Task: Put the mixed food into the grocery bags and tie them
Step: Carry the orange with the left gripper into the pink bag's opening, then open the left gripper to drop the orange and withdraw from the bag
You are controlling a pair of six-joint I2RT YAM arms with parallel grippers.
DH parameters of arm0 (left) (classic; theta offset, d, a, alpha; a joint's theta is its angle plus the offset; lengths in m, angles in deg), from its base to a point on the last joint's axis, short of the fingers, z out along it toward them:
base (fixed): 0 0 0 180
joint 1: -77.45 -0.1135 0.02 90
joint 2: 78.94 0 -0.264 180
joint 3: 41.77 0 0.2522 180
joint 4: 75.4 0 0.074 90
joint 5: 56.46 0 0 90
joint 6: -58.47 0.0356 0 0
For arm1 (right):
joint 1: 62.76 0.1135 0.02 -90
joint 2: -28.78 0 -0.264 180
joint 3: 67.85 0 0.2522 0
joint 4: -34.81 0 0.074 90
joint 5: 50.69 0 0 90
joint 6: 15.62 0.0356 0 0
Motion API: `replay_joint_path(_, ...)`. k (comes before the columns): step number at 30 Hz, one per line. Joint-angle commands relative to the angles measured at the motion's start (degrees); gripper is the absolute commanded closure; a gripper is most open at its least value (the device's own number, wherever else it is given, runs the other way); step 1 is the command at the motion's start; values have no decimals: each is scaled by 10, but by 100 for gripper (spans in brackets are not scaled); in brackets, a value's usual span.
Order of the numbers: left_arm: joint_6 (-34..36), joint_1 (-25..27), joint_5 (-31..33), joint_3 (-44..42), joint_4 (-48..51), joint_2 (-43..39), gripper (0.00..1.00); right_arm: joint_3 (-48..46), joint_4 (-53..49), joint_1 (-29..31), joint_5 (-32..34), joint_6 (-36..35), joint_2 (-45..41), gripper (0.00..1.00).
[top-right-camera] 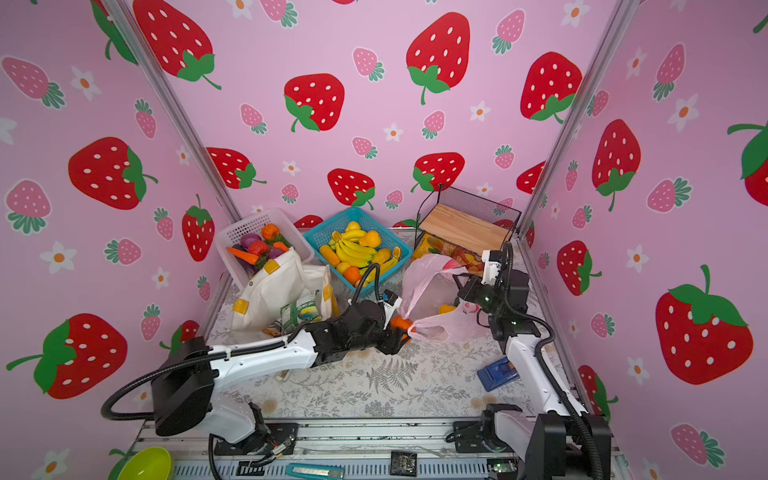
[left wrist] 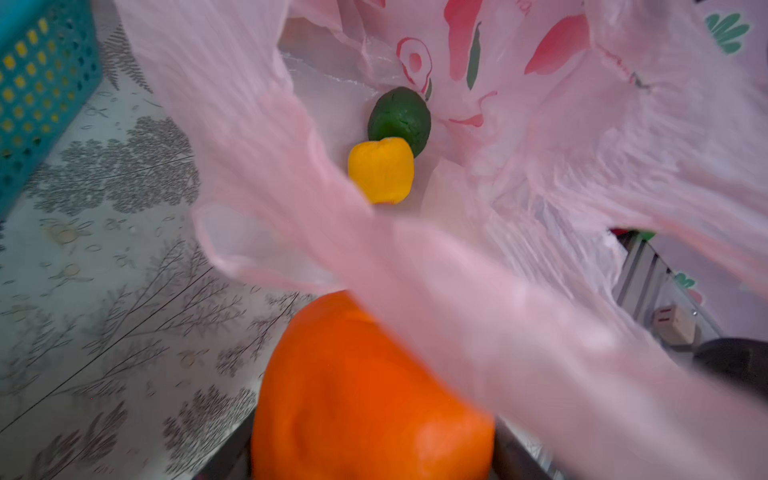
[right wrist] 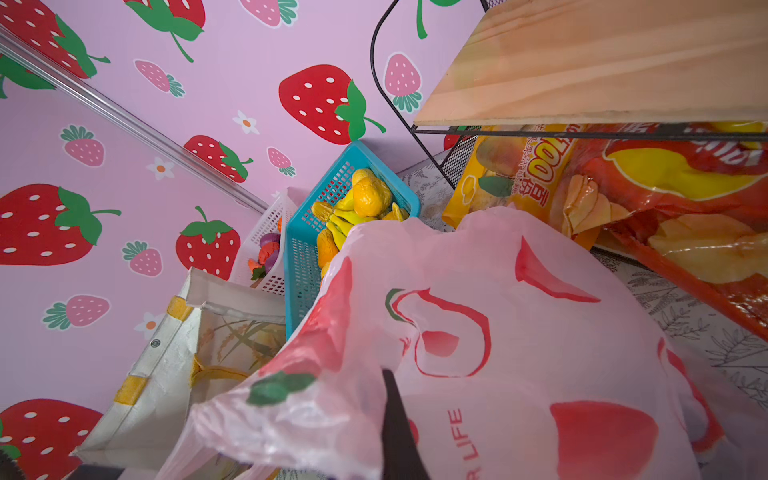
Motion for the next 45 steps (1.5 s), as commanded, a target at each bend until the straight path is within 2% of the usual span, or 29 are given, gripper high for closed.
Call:
replay_joint_path(1, -55, -2, 26, 49, -113, 33, 56, 10, 3, 11, -6, 9, -15, 100)
replay_joint_path(6, -82, -15, 74, 90, -144, 85, 55, 5, 0, 18, -12, 2, -21, 100)
replay_joint_path(10, -93, -15, 100, 136, -131, 150, 51, 9, 3, 25, -35, 2, -4, 100)
replay_joint_path(13, -98, -12, 107, 169, -111, 194, 41, 13, 6, 30, -39, 3, -2, 100)
replay_joint_path(17, -86, -13, 123, 173, -89, 206, 31, 15, 1, 29, -30, -3, -10, 100)
replay_joint_path(22, -46, -15, 134, 172, -43, 183, 19, 13, -2, 28, -25, -6, -8, 100)
replay_joint_path(28, -14, -18, 112, 143, -16, 132, 13, 13, 2, 22, -21, -11, 0, 100)
replay_joint_path(32, 31, -24, 70, 110, 13, 63, 13, 8, 1, 3, -10, -12, -1, 100)
replay_joint_path(35, 79, -41, 13, 84, 56, -6, 14, 6, 2, -14, 2, -11, -7, 100)
replay_joint_path(39, 149, -69, -34, 77, 139, -82, 16, 9, 9, -15, 15, -10, -14, 100)
replay_joint_path(42, 169, -99, -21, 83, 177, -114, 17, 10, 13, -15, 16, -10, -13, 100)
replay_joint_path(45, 155, -135, 32, 111, 204, -109, 20, 10, 8, -16, 17, -16, -14, 100)
